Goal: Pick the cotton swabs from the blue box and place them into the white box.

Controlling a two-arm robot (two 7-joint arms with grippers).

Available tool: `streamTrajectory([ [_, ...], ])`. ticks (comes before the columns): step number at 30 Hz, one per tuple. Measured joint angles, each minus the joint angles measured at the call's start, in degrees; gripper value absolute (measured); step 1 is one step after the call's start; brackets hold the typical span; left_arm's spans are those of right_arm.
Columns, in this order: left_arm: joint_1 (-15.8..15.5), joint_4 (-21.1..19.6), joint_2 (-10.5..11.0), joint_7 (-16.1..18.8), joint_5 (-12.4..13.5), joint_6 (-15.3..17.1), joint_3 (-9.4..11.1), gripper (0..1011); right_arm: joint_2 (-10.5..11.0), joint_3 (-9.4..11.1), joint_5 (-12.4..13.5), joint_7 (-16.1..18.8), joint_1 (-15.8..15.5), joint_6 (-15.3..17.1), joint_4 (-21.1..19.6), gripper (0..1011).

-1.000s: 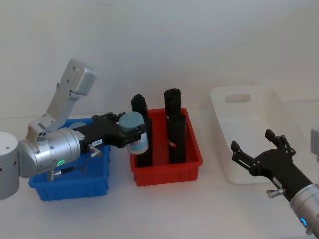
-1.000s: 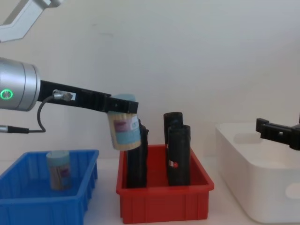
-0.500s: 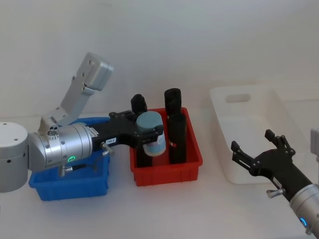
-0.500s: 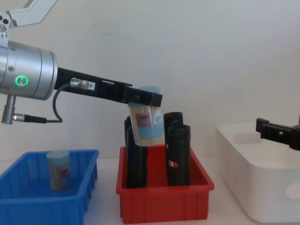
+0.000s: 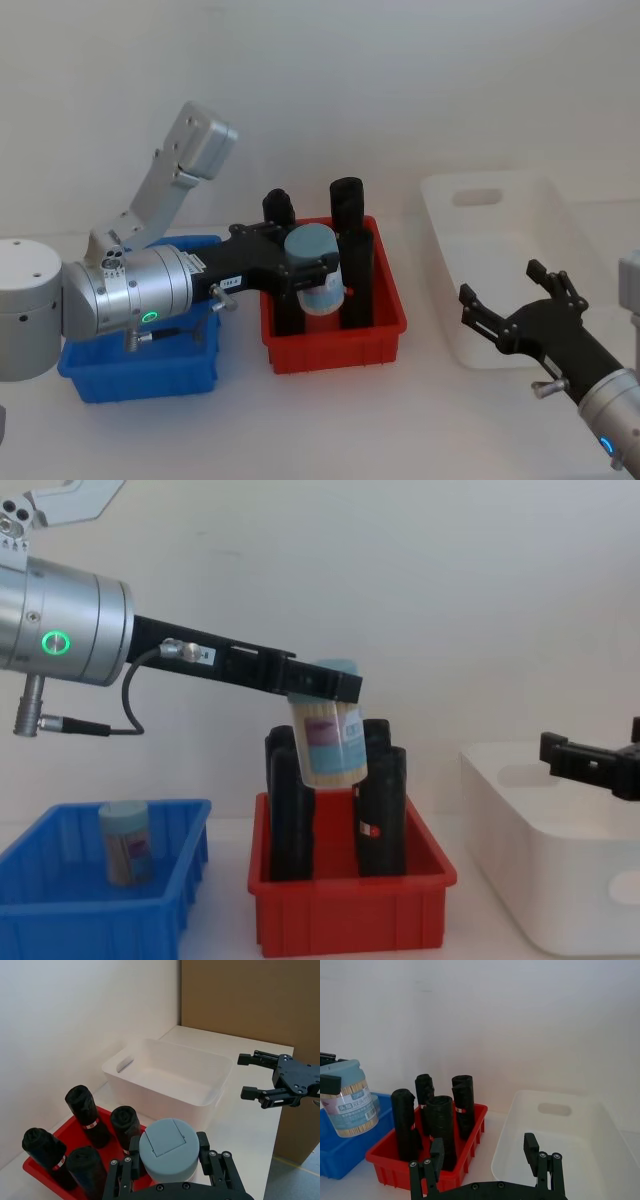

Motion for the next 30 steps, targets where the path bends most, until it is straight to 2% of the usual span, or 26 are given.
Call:
streamTrajectory([
  [6, -0.1, 0.0, 0.0, -0.3, 0.0, 0.1, 0.1, 673, -0.2, -0.4, -1.0, 2.5, 0.8, 0.7, 0.0, 1002],
  [16, -0.2, -0.1, -0.1, -0.5, 0.1, 0.2, 0.1, 673, -1.4, -1.5, -3.6, 8.9, 3.5, 2.3, 0.7, 1001],
  [30, -0.2, -0.1, -0.1, -0.6, 0.1, 0.2, 0.2, 673, -4.5, -4.0, -8.4, 19.5, 9.6, 5.6, 3.3, 1001],
])
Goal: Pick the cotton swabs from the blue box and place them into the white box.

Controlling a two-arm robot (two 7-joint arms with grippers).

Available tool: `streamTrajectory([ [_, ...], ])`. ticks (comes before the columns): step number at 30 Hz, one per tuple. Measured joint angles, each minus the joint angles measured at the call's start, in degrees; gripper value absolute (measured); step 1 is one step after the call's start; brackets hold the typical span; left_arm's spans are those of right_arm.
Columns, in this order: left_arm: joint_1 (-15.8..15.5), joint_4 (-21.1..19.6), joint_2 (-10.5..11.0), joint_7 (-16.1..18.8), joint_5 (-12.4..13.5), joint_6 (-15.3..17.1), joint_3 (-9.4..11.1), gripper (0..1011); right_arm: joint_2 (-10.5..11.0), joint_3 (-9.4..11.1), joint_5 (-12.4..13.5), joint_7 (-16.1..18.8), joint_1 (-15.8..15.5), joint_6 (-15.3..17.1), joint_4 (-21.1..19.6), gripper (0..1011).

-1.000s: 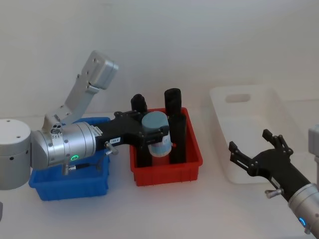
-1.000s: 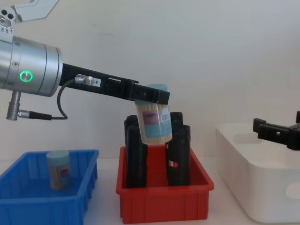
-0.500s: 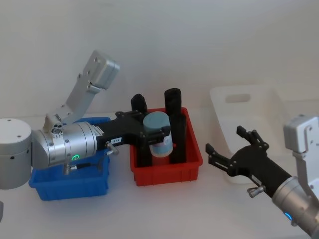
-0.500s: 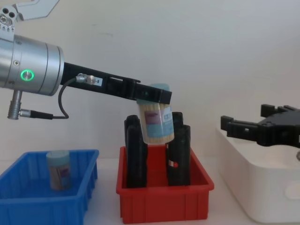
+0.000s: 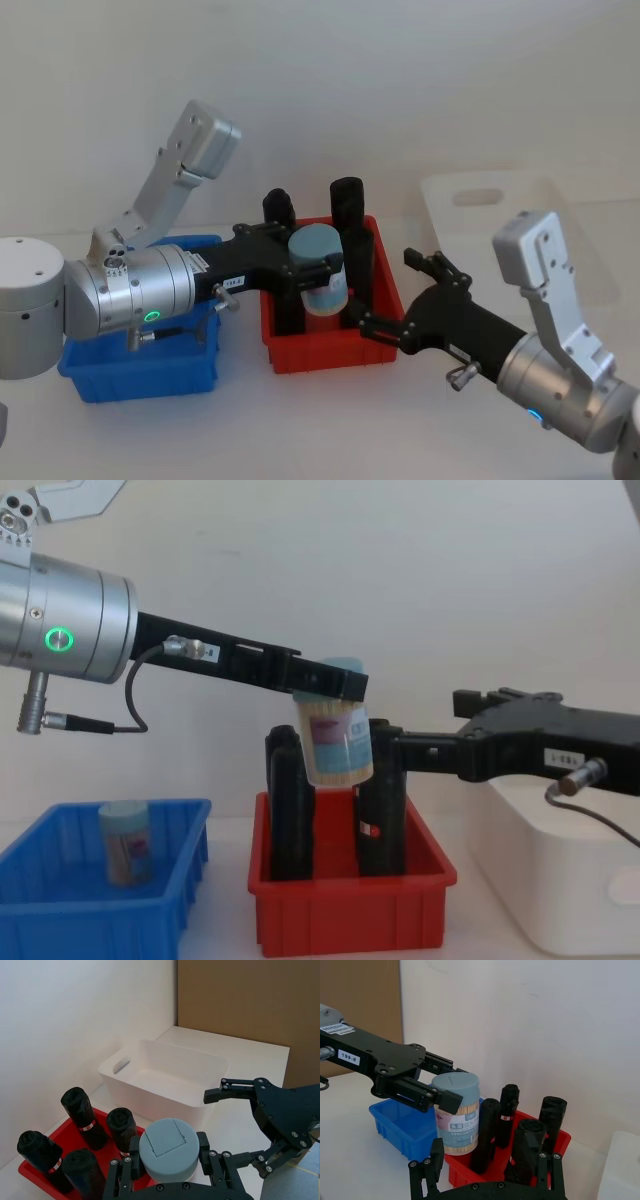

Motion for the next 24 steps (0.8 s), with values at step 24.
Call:
streamTrajectory([
  [24, 0.0, 0.0, 0.0, 0.0, 0.0, 0.0, 0.0, 673, -3.8, -2.2, -4.3, 6.2, 6.9, 1.8, 7.6, 1001],
])
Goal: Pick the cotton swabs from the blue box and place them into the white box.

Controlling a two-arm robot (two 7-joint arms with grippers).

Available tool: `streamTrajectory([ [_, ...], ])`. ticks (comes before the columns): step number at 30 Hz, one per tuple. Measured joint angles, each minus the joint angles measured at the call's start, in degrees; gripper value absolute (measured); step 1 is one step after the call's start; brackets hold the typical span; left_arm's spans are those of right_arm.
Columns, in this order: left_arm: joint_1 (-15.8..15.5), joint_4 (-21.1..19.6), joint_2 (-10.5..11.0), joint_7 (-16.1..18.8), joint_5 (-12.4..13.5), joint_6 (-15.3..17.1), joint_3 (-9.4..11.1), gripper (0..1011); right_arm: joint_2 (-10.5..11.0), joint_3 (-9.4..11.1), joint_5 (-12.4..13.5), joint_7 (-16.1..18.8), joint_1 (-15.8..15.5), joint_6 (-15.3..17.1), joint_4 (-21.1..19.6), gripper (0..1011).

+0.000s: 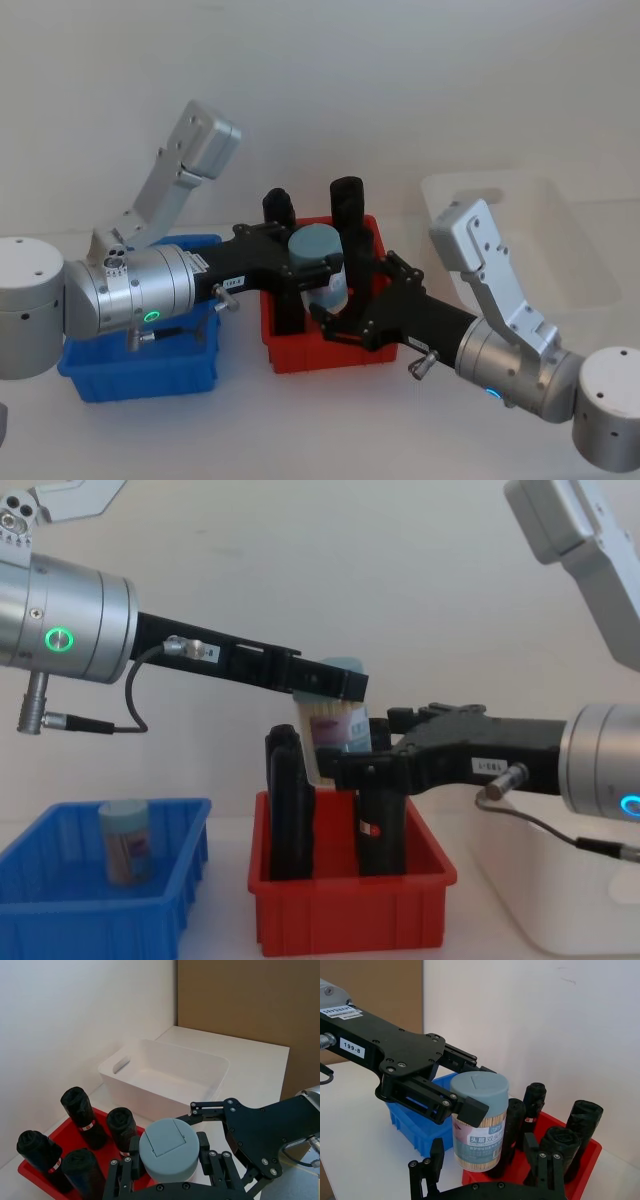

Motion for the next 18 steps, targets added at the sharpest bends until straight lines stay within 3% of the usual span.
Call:
streamTrajectory([
  [10, 0.0, 0.0, 0.0, 0.0, 0.0, 0.0, 0.0, 673, -1.2, -0.6, 0.0, 1.1, 1.9, -1.0, 2.8, 1000],
  [14, 0.0, 0.0, 0.0, 0.0, 0.0, 0.0, 0.0, 673, -1.7, -0.8, 0.3, 1.6, 2.6, -1.5, 3.7, 945],
  [18, 0.0, 0.0, 0.0, 0.0, 0.0, 0.0, 0.0, 673, -2.0, -1.0, 0.5, 1.8, 3.0, -1.7, 4.4, 815],
])
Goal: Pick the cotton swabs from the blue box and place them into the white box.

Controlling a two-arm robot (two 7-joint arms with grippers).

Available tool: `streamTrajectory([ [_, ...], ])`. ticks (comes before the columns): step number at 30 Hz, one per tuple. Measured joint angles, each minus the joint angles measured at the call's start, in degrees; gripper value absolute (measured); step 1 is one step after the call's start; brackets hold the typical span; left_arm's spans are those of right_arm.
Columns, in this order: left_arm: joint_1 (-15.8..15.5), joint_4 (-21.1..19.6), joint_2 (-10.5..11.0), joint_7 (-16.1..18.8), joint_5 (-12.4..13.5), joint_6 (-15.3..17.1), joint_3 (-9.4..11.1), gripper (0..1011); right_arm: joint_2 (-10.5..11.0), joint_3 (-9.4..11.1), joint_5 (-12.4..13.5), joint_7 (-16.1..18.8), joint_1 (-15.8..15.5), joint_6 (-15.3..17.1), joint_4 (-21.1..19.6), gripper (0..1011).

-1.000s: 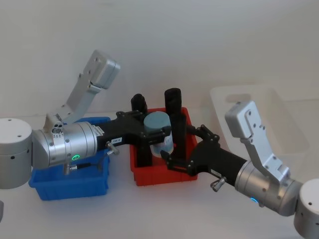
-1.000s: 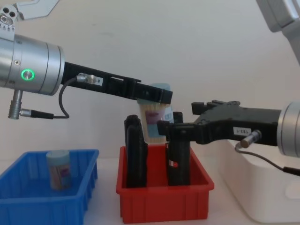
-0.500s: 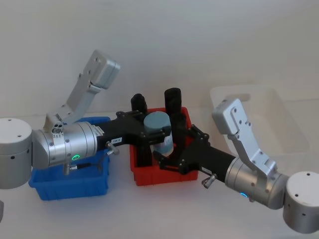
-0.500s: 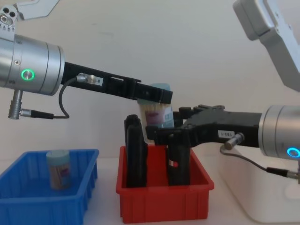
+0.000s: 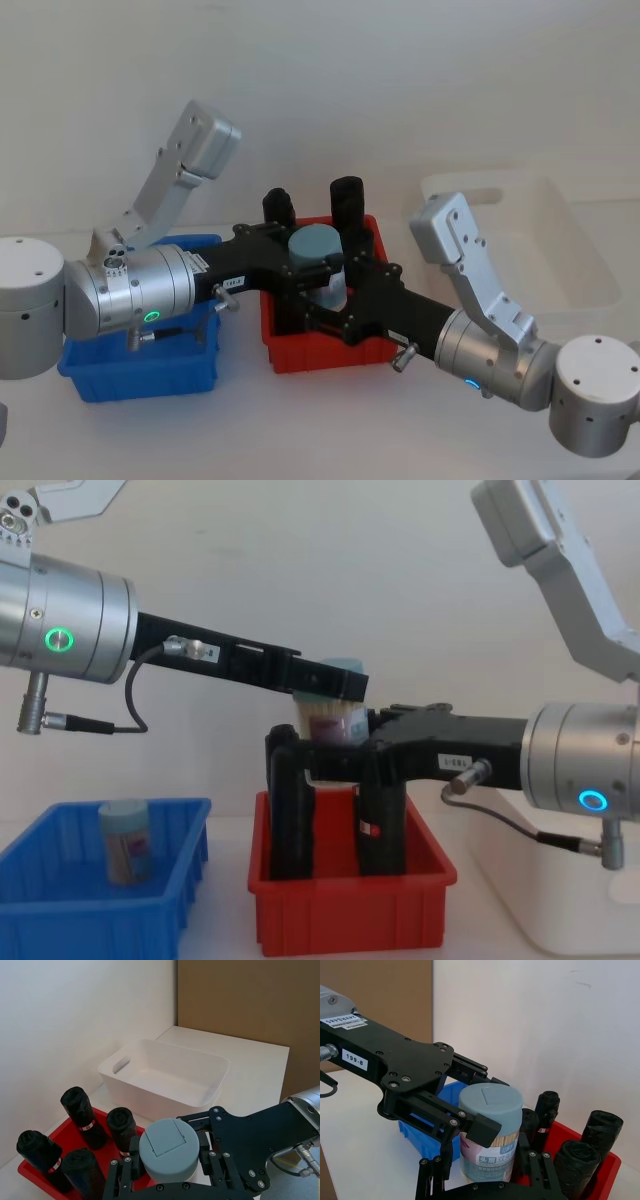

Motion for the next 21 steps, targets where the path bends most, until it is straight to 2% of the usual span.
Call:
streamTrajectory([
  [2, 0.0, 0.0, 0.0, 0.0, 0.0, 0.0, 0.0, 673, -0.1, -0.1, 0.1, 0.0, 0.2, -0.1, 0.3, 746],
  [6, 0.0, 0.0, 0.0, 0.0, 0.0, 0.0, 0.0, 673, -0.3, -0.1, 0.2, 0.1, 0.5, -0.1, 0.7, 669],
  [10, 0.0, 0.0, 0.0, 0.0, 0.0, 0.0, 0.0, 690, -0.4, -0.4, 0.3, 0.1, 0.7, -0.3, 1.0, 668],
  [14, 0.0, 0.0, 0.0, 0.0, 0.0, 0.0, 0.0, 826, -0.4, -0.5, 0.4, 0.1, 0.8, -0.4, 1.1, 667],
  [21, 0.0, 0.0, 0.0, 0.0, 0.0, 0.0, 0.0, 989, -0.4, -0.6, 0.4, -0.4, 0.9, -0.6, 1.3, 667],
])
